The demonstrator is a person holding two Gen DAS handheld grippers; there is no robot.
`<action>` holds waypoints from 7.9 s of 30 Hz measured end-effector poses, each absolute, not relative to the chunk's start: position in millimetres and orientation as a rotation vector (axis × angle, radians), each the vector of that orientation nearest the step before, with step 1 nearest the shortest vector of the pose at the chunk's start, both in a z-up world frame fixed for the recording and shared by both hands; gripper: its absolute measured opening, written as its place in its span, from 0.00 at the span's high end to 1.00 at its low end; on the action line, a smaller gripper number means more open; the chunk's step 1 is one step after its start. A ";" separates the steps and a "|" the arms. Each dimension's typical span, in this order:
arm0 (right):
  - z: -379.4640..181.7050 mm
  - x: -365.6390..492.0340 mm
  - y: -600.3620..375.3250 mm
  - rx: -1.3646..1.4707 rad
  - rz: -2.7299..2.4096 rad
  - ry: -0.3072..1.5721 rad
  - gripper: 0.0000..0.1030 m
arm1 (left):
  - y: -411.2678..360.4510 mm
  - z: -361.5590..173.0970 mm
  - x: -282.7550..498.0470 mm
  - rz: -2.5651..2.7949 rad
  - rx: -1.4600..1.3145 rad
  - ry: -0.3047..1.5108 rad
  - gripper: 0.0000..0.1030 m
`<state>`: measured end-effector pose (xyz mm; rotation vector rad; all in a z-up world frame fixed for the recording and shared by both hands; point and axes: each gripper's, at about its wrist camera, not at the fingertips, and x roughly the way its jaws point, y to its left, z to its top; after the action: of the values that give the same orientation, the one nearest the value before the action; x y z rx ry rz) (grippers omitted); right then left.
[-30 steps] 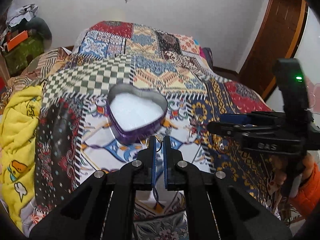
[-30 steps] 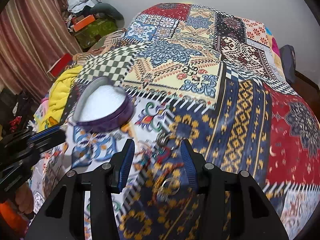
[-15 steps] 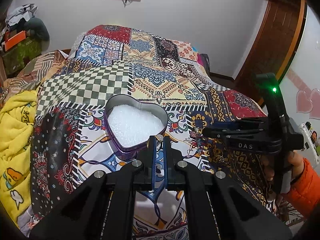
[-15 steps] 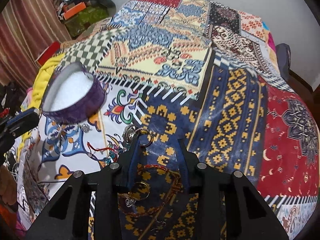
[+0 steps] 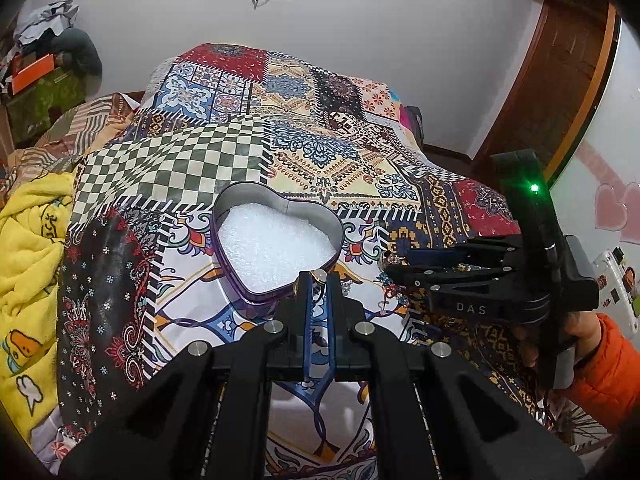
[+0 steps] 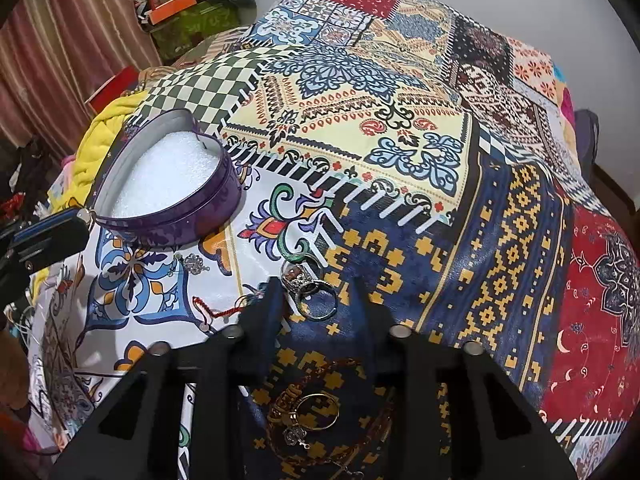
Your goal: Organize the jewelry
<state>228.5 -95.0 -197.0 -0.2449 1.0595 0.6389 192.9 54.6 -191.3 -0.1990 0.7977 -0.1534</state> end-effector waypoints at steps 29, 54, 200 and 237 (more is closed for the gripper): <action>-103.7 207.7 -100.8 -0.061 0.696 0.856 0.82 | 64.2 -131.6 174.7 -0.092 -0.171 0.681 0.96; -149.6 234.6 -31.0 -0.171 0.827 0.967 0.82 | 93.2 -152.5 242.9 -0.122 -0.180 0.762 0.96; -76.9 197.9 -100.9 -0.081 0.666 0.841 0.91 | 51.6 -108.3 178.5 -0.080 -0.054 0.729 0.89; -159.0 253.3 -17.7 -0.156 0.770 1.039 0.91 | 94.6 -180.4 272.0 -0.084 -0.129 0.884 0.89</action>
<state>253.3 -17.7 -159.0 -0.1562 1.0395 0.7696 272.0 94.6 -180.4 -0.1289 0.8842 -0.0837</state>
